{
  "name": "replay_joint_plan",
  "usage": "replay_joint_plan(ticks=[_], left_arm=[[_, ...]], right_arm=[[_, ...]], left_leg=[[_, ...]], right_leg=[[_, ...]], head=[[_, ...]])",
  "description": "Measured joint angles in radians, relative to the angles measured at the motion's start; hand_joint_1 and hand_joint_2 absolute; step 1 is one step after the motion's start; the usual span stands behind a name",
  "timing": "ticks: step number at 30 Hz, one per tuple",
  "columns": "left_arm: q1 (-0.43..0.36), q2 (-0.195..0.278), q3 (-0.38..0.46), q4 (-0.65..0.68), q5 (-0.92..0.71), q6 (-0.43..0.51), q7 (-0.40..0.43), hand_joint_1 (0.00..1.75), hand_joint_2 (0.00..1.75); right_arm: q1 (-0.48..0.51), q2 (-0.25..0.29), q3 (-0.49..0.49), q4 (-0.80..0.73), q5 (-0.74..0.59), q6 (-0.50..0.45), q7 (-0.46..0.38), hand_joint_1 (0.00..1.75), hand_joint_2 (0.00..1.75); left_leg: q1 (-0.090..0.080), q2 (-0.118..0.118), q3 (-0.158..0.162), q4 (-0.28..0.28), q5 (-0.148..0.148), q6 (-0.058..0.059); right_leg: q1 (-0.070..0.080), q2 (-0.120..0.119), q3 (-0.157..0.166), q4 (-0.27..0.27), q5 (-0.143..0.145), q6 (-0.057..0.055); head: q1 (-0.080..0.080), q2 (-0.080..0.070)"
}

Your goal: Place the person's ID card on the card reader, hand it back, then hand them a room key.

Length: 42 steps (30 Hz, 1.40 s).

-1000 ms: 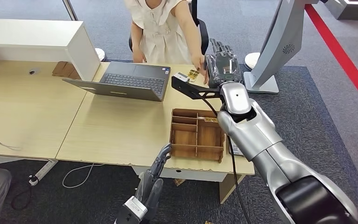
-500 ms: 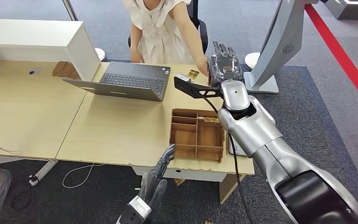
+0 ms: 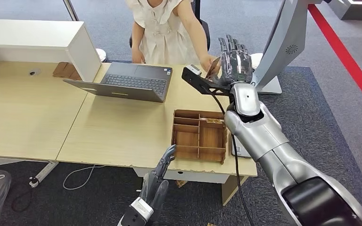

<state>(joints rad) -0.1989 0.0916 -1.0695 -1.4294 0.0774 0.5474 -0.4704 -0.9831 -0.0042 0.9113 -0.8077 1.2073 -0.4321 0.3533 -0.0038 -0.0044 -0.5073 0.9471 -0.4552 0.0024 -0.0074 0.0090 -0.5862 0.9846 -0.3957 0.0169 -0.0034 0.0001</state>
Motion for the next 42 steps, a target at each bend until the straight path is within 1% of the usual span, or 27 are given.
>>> replay_joint_plan(ticks=[4, 8, 11, 15, 19, 23, 28, 33, 37, 42], left_arm=[[0.004, -0.002, 0.006, 0.0, -0.007, 0.023, 0.001, 0.0, 0.0], [0.01, -0.002, 0.017, 0.0, -0.009, 0.047, 0.011, 0.0, 0.0], [0.015, -0.001, 0.022, -0.001, -0.006, 0.065, 0.018, 0.0, 0.0], [0.022, 0.002, 0.029, -0.006, -0.004, 0.093, 0.019, 0.0, 0.0], [0.031, 0.008, 0.034, -0.018, -0.004, 0.122, 0.019, 0.0, 0.0], [0.041, 0.016, 0.037, -0.031, -0.006, 0.127, 0.02, 0.0, 0.0], [0.058, 0.023, 0.05, -0.049, -0.026, 0.13, 0.03, 0.0, 0.0], [0.075, 0.026, 0.067, -0.066, -0.042, 0.13, 0.037, 0.0, 0.0], [0.081, 0.026, 0.075, -0.074, -0.042, 0.13, 0.036, 0.0, 0.0], [0.084, 0.026, 0.08, -0.076, -0.03, 0.13, 0.023, 0.0, 0.0]], right_arm=[[0.052, -0.029, -0.027, -0.09, -0.042, -0.084, -0.006, 0.0, 1.75], [0.138, -0.08, -0.066, -0.227, -0.076, -0.146, -0.008, 0.0, 1.75], [0.226, -0.123, -0.091, -0.342, -0.085, -0.155, -0.013, 0.0, 1.75], [0.34, -0.171, -0.108, -0.477, -0.066, -0.146, -0.025, 0.0, 1.75], [0.43, -0.198, -0.113, -0.569, -0.052, -0.153, -0.039, 0.0, 1.75], [0.48, -0.218, -0.116, -0.631, -0.047, -0.156, -0.041, 0.0, 1.75], [0.532, -0.236, -0.119, -0.676, -0.047, -0.162, -0.052, 0.0, 1.75], [0.563, -0.238, -0.114, -0.676, -0.084, -0.17, -0.077, 0.0, 1.75], [0.564, -0.225, -0.103, -0.646, -0.087, -0.168, -0.1, 0.0, 1.75], [0.545, -0.191, -0.084, -0.566, -0.084, -0.167, -0.133, 0.0, 1.75]], left_leg=[[0.0, 0.0, 0.0, 0.0, 0.0, 0.0], [0.0, 0.0, 0.0, 0.0, 0.0, 0.0], [0.0, 0.0, 0.0, 0.0, 0.0, 0.0], [0.0, 0.0, 0.0, 0.0, -0.001, 0.0], [0.0, 0.0, -0.001, 0.0, -0.001, 0.0], [0.0, 0.0, -0.001, 0.0, -0.001, 0.0], [0.0, 0.0, -0.001, 0.0, -0.001, 0.0], [0.0, 0.0, -0.001, 0.0, -0.001, 0.0], [0.0, 0.0, -0.002, 0.0, -0.001, 0.0], [0.0, 0.0, -0.002, 0.0, -0.001, 0.0]], right_leg=[[0.0, 0.0, 0.0, 0.0, 0.0, 0.0], [0.0, 0.0, 0.0, -0.001, 0.0, 0.0], [0.0, 0.0, 0.0, -0.001, 0.0, 0.0], [0.0, 0.0, 0.0, -0.001, 0.0, 0.0], [0.0, 0.0, 0.0, -0.001, 0.0, 0.0], [0.0, 0.0, 0.0, -0.001, 0.0, 0.0], [0.0, 0.0, 0.0, -0.001, 0.0, 0.0], [0.0, 0.0, 0.0, -0.001, 0.0, 0.0], [0.0, 0.0, 0.0, -0.001, 0.0, 0.0], [0.0, 0.0, 0.0, 0.0, 0.0, 0.0]], head=[[0.0, 0.0], [0.0, 0.0], [0.0, 0.0], [0.0, 0.0], [0.0, 0.0], [0.0, 0.0], [0.0, 0.0], [0.0, 0.0], [0.0, 0.0], [0.0, 0.0]])
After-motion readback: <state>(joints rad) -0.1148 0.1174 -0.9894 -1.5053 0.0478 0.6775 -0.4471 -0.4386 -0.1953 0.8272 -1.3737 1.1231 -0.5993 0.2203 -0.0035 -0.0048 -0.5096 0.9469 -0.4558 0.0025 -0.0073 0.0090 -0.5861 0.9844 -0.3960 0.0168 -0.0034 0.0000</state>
